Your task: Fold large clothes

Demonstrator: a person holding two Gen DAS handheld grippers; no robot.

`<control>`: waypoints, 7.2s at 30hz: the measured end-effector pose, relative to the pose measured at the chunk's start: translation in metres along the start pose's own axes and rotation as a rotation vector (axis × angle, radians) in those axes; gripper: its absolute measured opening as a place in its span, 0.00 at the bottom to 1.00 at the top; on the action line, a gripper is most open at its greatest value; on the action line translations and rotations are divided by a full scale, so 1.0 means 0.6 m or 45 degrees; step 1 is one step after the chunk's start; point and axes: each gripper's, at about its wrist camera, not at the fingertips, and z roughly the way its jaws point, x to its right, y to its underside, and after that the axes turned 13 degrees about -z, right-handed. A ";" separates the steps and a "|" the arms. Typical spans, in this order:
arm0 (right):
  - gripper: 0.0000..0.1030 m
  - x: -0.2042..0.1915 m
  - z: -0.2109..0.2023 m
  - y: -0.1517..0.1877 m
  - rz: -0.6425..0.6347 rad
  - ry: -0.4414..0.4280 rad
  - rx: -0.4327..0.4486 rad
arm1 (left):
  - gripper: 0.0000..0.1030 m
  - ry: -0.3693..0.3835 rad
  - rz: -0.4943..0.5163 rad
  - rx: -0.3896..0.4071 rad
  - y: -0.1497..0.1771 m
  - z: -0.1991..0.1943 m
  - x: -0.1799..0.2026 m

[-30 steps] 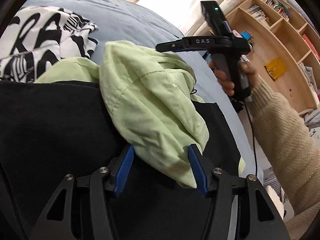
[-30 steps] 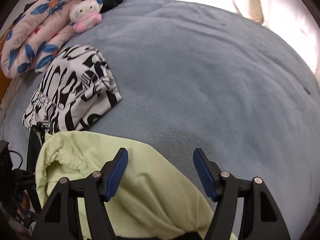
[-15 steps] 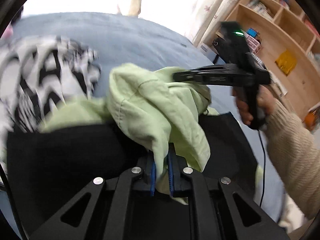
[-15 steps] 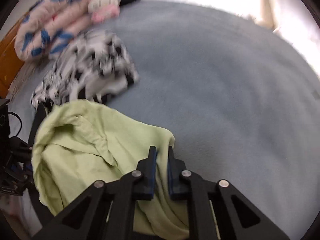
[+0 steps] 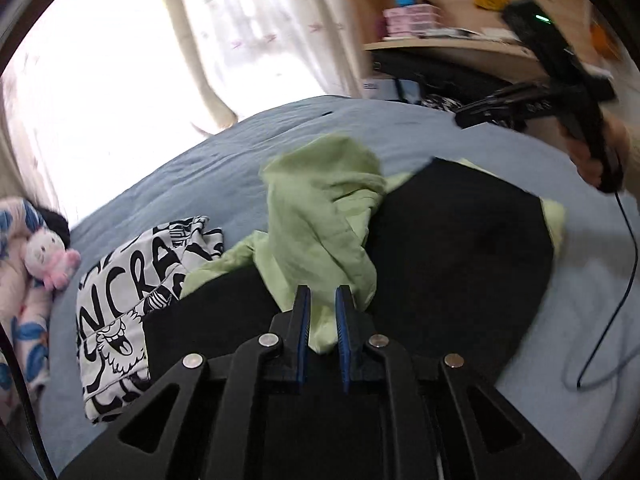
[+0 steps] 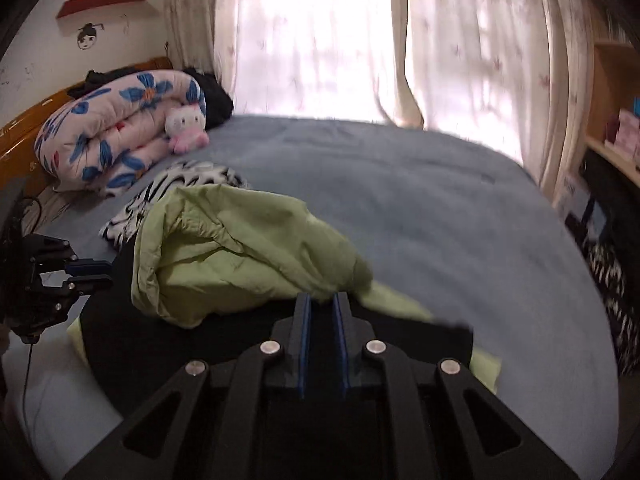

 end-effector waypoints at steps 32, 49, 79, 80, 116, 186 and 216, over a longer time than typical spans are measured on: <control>0.56 -0.007 0.084 0.147 0.675 -0.245 -0.329 | 0.59 0.458 -1.013 -0.408 0.057 0.123 -0.064; 0.15 -0.115 0.101 0.156 0.734 -0.479 -0.166 | 0.19 0.279 -0.886 -0.360 0.016 0.147 -0.022; 0.32 -0.140 0.181 0.074 0.389 -0.049 -0.188 | 0.56 -0.259 -0.746 -0.165 0.022 0.164 -0.012; 0.31 -0.133 0.190 0.083 0.392 -0.027 -0.220 | 0.56 -0.291 -0.750 -0.196 0.032 0.176 -0.018; 0.09 -0.157 -0.093 0.081 0.569 0.104 0.024 | 0.70 -0.372 -0.893 -0.195 0.061 -0.079 -0.006; 0.28 -0.240 0.114 0.081 0.200 0.308 -0.086 | 0.20 -0.038 -1.533 0.091 0.255 0.094 -0.143; 0.19 -0.188 0.122 0.201 0.574 -0.144 -0.083 | 0.12 -0.114 -0.696 0.452 -0.028 -0.018 0.107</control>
